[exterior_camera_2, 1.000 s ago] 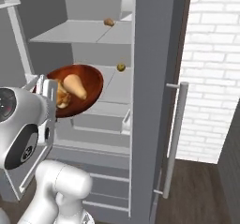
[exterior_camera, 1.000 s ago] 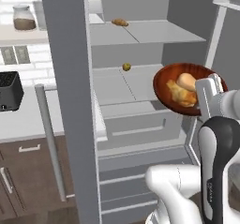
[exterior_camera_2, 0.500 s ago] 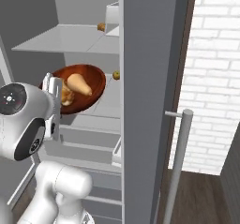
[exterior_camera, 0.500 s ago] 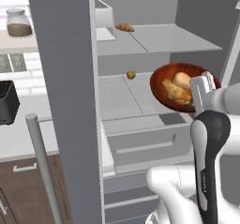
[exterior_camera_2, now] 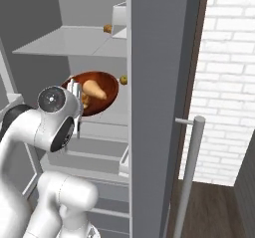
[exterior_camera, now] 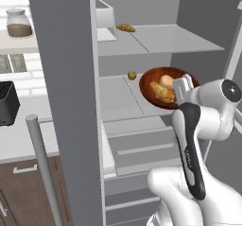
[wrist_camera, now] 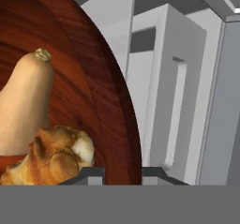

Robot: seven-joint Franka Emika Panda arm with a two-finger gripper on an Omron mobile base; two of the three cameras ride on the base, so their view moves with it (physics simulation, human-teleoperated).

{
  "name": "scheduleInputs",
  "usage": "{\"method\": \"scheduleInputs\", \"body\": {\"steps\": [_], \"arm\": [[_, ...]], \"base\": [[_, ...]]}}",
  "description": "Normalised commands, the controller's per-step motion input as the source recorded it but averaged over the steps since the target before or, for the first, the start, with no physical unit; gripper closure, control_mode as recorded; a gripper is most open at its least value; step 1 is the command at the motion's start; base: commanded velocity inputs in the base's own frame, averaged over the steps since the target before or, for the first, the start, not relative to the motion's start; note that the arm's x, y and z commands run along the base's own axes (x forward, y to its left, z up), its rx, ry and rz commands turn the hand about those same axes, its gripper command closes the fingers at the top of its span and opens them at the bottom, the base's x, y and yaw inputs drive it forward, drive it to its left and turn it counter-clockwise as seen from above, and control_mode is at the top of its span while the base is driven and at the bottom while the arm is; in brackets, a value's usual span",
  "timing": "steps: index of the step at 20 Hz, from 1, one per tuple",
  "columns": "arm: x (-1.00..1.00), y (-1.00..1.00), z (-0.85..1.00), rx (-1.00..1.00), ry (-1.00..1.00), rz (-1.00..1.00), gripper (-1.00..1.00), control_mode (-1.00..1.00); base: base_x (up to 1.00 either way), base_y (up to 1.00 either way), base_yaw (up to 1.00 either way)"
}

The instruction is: Pick the chicken drumstick and squash from their plates and place them in the bowl. Then put the bowl in the fridge.

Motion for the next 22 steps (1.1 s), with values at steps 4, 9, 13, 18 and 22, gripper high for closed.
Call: {"method": "scheduleInputs", "body": {"steps": [4,9,13,18,22], "arm": [[0.84,0.1,-0.5,0.0,0.01,0.0,1.0,-1.0],[0.53,0.17,-0.5,0.0,0.15,0.0,1.0,-1.0],[0.32,0.06,-0.5,0.0,0.19,0.0,1.0,-1.0],[0.33,0.0,-0.41,0.0,-0.03,0.0,1.0,-1.0],[0.61,0.0,-0.39,0.02,-0.01,0.0,1.0,-1.0]], "base": [[0.0,0.0,0.0],[0.0,0.0,0.0],[0.0,0.0,0.0],[0.0,0.0,0.0],[0.0,0.0,0.0]]}}
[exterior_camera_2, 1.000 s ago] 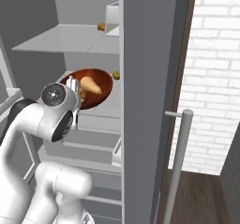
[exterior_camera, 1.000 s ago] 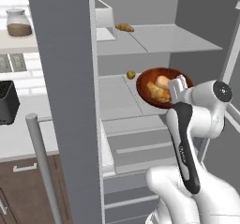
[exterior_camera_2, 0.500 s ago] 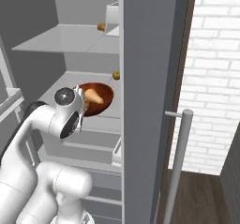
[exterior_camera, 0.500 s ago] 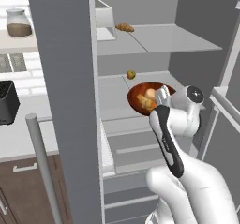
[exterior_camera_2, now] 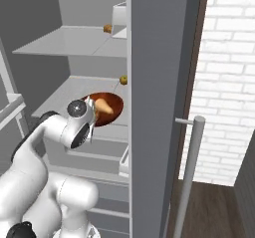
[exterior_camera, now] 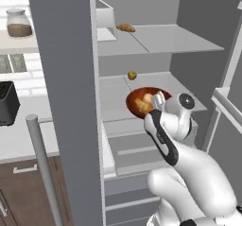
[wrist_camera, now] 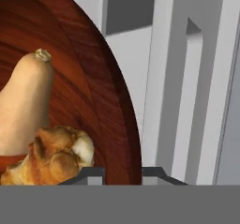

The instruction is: Pick the chicken drumstick and squash from their plates and place them in the bowl. Then put the bowl in the fridge.

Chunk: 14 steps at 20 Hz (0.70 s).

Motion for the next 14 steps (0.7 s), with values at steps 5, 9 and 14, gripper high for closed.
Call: {"method": "scheduleInputs", "body": {"steps": [5,9,14], "arm": [[0.74,0.0,-0.24,0.03,0.01,0.0,1.0,-1.0],[0.68,0.0,-0.09,0.02,0.01,0.0,1.0,-1.0],[0.56,0.0,-0.06,0.0,0.0,0.0,1.0,-1.0]], "base": [[0.0,0.0,0.0],[0.0,0.0,0.0],[0.0,0.0,0.0]]}}
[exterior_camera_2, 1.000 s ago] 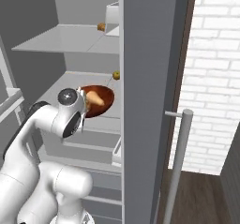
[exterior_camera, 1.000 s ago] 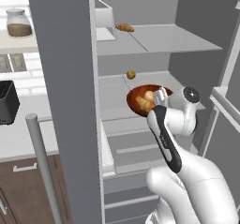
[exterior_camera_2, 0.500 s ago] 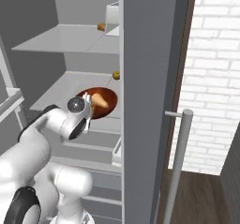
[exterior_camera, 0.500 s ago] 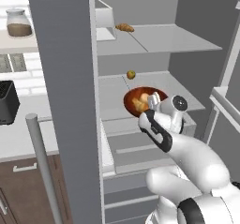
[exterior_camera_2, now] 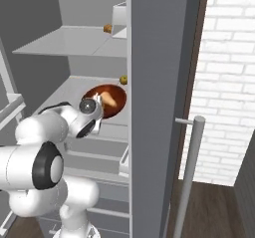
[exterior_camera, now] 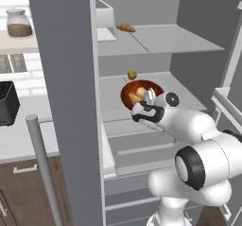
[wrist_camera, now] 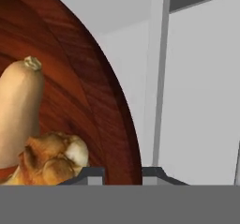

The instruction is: Pick the chicken drumstick and squash from their plates and place them in the bowl. Then put the bowl in the fridge.

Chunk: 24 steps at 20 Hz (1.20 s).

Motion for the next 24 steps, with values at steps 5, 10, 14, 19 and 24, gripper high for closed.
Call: {"method": "scheduleInputs", "body": {"steps": [5,10,14,19,24], "arm": [[0.3,0.0,-0.03,0.0,-0.02,0.0,-1.0,-1.0],[-0.11,0.0,0.06,0.0,-0.24,0.0,-1.0,-1.0],[-0.49,0.0,0.46,0.0,-0.33,-0.04,-1.0,-1.0],[-0.77,-0.06,1.0,0.0,-0.02,-0.11,-1.0,-1.0],[-0.77,-0.15,1.0,0.0,0.31,-0.1,-1.0,-1.0]], "base": [[0.0,0.0,0.0],[0.0,0.0,0.0],[0.0,0.0,0.0],[0.0,0.0,0.0],[0.0,0.0,0.0]]}}
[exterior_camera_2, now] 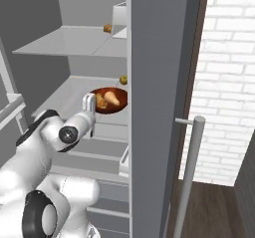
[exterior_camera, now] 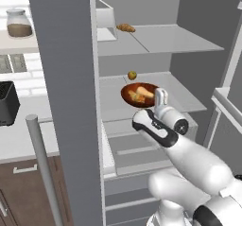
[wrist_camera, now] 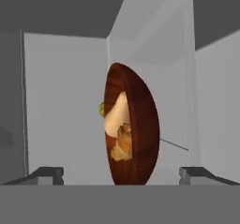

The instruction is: Pick the chicken drumstick and squash from their plates and place them in the bowl. Then put the bowl in the fridge.

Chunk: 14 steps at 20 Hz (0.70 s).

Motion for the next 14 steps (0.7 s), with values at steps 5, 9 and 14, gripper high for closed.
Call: {"method": "scheduleInputs", "body": {"steps": [5,9,14], "arm": [[-0.62,-0.18,1.0,0.0,0.32,-0.08,-1.0,-1.0],[-0.59,-0.25,1.0,0.0,0.37,-0.08,-1.0,-1.0],[-0.57,-0.45,1.0,0.0,0.44,-0.08,-1.0,-1.0]], "base": [[0.0,0.0,0.0],[0.0,0.0,0.0],[0.0,0.0,0.0]]}}
